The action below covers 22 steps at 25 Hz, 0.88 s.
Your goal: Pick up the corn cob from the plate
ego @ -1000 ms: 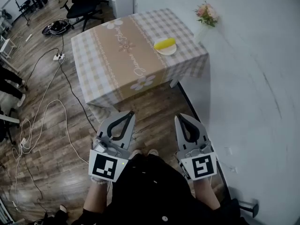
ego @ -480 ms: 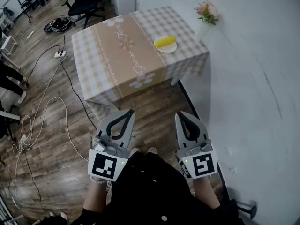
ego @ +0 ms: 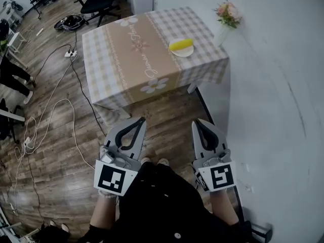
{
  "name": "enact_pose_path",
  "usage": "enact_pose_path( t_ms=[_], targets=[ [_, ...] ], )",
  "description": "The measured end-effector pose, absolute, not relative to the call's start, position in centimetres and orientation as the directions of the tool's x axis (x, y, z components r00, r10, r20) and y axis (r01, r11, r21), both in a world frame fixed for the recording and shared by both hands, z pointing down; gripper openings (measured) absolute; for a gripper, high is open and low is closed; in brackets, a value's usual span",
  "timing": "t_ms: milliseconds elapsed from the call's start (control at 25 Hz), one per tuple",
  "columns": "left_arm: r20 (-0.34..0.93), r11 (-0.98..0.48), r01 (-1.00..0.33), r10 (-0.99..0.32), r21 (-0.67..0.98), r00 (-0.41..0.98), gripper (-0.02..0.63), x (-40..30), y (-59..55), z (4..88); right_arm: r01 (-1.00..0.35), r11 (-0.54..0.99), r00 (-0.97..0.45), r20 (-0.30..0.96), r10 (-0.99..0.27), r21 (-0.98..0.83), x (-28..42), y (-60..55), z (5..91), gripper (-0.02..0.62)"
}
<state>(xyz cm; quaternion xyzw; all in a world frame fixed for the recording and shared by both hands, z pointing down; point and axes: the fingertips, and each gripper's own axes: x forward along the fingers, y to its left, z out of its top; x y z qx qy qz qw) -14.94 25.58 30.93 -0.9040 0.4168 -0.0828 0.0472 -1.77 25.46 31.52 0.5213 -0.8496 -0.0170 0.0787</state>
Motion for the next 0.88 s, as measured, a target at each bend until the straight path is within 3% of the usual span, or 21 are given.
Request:
enact_pose_path(
  t_ms=[880],
  targets=[
    [0.082,-0.634,-0.758,-0.773,-0.157,0.629,0.012,-9.4,28.8,31.4,-0.873,0.474,-0.463,0.112,-0.879,0.114,3.6,28.5,33.0,0.041]
  ],
)
